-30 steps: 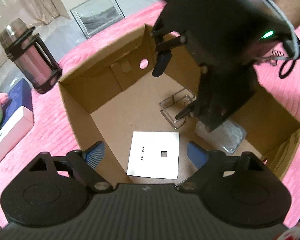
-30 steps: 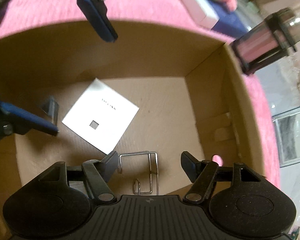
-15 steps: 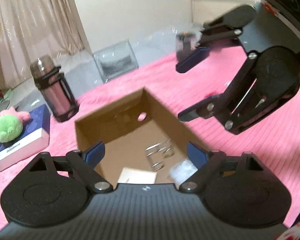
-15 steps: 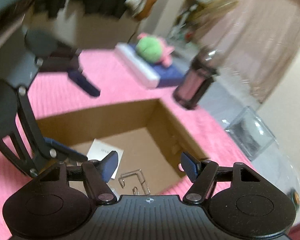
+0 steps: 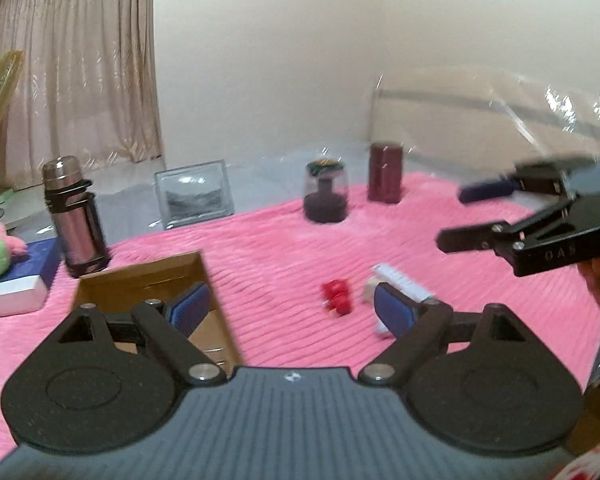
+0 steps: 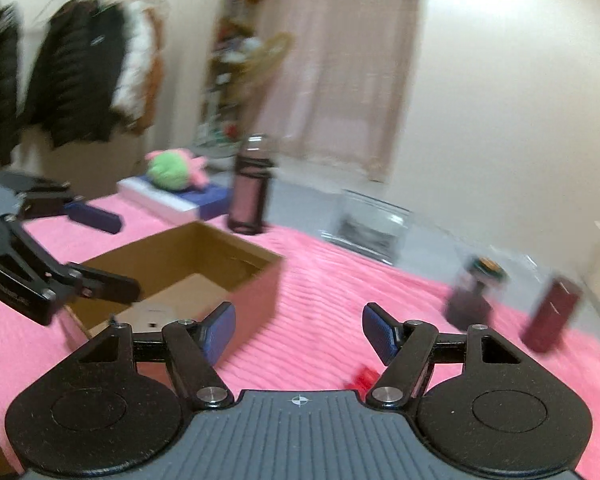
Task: Organize rigid objects
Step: 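Move both tools out of the box back toward the objects on the bed, then grasp the braided leopard-print cord with the right tool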
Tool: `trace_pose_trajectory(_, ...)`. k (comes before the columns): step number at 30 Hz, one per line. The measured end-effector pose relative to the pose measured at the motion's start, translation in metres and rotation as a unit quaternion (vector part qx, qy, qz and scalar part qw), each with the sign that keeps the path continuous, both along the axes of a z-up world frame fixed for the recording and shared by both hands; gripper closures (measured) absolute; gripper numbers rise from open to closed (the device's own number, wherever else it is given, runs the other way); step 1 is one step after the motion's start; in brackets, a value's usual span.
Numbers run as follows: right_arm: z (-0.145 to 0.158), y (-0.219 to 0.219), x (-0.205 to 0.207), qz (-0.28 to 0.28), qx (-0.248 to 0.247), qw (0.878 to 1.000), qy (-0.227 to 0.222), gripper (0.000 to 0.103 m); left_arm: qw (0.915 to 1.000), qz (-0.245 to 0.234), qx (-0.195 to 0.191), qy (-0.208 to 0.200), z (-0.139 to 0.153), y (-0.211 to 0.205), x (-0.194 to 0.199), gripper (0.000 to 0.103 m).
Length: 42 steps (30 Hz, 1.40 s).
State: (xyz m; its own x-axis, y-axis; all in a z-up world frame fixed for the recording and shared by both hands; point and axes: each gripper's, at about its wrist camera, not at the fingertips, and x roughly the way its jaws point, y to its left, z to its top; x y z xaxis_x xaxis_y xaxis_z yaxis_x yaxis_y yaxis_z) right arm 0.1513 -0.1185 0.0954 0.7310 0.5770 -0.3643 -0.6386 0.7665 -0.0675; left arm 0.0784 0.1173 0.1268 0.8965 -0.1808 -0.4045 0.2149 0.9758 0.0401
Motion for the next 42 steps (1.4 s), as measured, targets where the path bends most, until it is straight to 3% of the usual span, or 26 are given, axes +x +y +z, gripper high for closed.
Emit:
trace_pose_trajectory(6, -0.036, -0.076, -0.019, -0.096, 0.054, 0.993, 0.039, 0.035, 0.9999, -0.001, -0.011, -0.013, -0.017, -0.053, -0.010, 0.012)
trace_pose_trajectory(15, -0.088, -0.112, -0.021, -0.132, 0.044, 0.987, 0.079, 0.034, 0.9998, -0.010, 0.006, 0.016, -0.068, -0.110, 0.014, 0.012)
trace_pose_trajectory(21, -0.123, -0.117, -0.006, -0.127, 0.038, 0.987, 0.095, 0.034, 0.9990, 0.016, -0.005, 0.042, -0.099, -0.117, 0.044, 0.012)
trace_pose_trajectory(29, -0.160, -0.103, 0.037, -0.079, 0.019, 0.991, 0.103, 0.034, 0.9978, 0.024, -0.005, 0.061, -0.127, -0.124, 0.077, 0.012)
trace_pose_trajectory(42, -0.194, -0.088, 0.093, -0.019, -0.015, 0.993, 0.119, 0.035, 0.9959, 0.034, -0.006, 0.083, -0.159, -0.127, 0.116, 0.012)
